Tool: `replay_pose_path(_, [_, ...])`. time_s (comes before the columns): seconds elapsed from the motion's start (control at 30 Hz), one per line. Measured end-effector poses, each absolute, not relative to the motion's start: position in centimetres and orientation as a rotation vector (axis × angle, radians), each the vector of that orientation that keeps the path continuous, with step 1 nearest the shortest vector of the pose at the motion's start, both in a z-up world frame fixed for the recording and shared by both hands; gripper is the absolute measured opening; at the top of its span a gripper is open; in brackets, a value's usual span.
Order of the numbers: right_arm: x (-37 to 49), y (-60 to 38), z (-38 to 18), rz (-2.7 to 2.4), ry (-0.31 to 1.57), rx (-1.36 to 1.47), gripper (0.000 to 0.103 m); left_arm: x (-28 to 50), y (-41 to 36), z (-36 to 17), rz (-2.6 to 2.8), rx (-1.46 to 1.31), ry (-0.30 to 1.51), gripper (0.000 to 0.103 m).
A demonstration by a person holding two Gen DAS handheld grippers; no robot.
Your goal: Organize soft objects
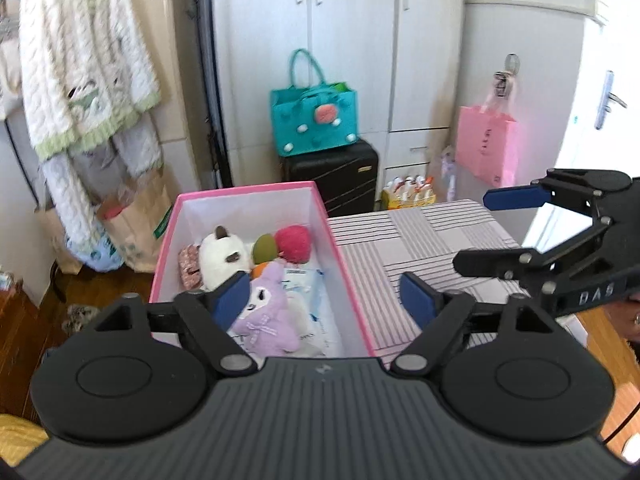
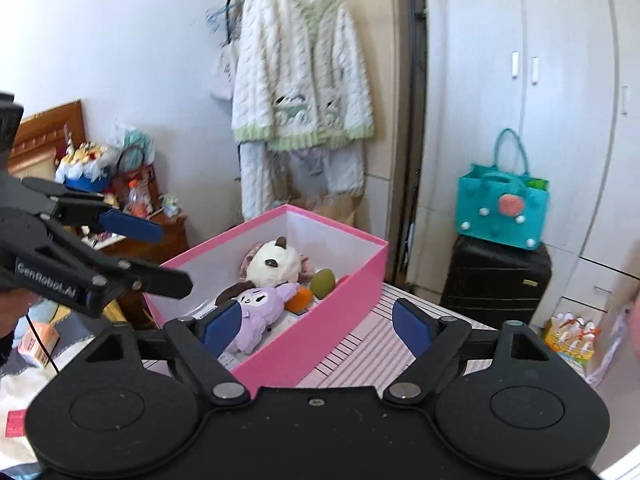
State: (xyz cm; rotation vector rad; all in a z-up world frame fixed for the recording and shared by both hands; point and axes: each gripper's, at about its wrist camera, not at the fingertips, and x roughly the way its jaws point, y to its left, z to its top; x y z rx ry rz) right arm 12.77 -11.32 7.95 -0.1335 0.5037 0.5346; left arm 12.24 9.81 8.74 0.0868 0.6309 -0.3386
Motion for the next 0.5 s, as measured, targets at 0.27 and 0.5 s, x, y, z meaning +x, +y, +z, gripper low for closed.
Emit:
replay_pose_path(0.27, [8.7, -12.7, 8.2, 0.468, 0.475, -0.131, 0.087, 8.1, 8.0, 8.3, -0.368, 0.129, 0.523, 0.098])
replay_pose_path(0.5, [5.6, -13.2, 8.1, 0.391, 0.467, -0.153, 0.103, 5.9, 7.0, 7.0, -0.378, 0.109, 0.515, 0.101])
